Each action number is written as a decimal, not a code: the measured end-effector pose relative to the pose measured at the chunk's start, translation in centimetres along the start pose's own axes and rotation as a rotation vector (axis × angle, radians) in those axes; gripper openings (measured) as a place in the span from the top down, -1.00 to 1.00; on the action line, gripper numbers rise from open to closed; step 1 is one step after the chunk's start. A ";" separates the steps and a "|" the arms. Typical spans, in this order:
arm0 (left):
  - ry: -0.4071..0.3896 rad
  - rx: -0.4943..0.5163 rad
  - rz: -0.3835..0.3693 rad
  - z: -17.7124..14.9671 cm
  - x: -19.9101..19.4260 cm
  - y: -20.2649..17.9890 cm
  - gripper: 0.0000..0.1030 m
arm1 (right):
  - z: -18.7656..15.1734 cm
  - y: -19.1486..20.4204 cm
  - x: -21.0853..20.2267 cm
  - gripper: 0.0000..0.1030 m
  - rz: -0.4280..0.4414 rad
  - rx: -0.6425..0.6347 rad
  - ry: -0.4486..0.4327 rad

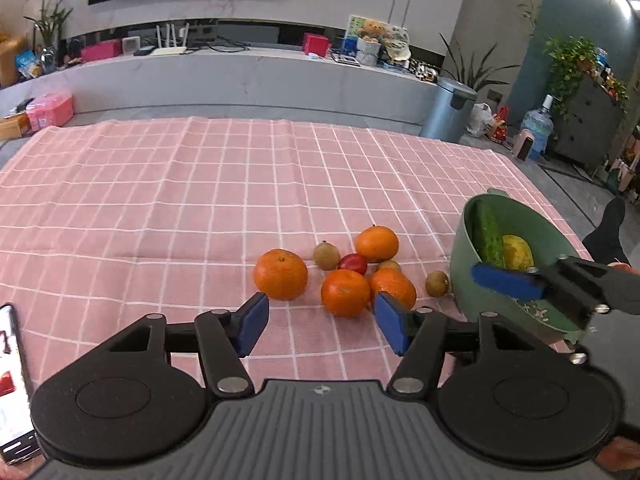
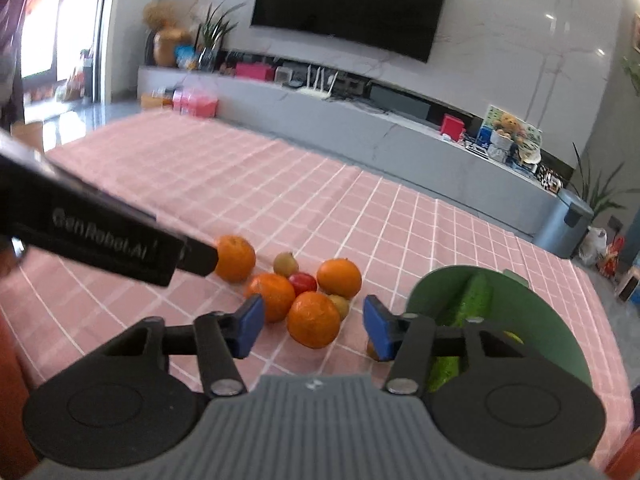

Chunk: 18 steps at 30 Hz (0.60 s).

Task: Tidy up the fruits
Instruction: 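Grasp an orange with the left gripper while the right gripper grasps another orange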

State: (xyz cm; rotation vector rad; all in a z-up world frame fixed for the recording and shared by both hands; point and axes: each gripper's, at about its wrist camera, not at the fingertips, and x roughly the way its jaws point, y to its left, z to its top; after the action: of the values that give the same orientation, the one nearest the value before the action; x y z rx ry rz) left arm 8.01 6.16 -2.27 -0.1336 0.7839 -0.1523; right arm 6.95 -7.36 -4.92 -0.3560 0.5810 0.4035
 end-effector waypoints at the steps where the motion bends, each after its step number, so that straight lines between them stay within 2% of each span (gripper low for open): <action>1: 0.005 0.005 -0.010 -0.1 0.4 0.0 -0.35 | -0.1 0.1 0.5 0.09 -0.004 -0.027 0.016; 5: 0.039 0.015 -0.035 0.0 2.3 -0.1 -0.30 | -0.6 0.1 2.4 0.20 0.005 -0.108 0.066; 15: 0.084 0.031 -0.075 -0.3 6.4 0.0 -0.25 | -0.9 1.0 5.2 0.21 0.027 -0.313 0.102; 18: 0.089 0.026 -0.088 -0.4 7.1 0.1 -0.21 | -0.9 1.2 5.6 0.22 0.029 -0.337 0.108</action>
State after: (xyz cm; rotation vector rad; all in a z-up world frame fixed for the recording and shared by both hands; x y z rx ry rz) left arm 12.73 4.94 -7.52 -0.1378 0.8650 -0.2535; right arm 10.27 -5.20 -9.24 -0.6958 0.6242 0.5133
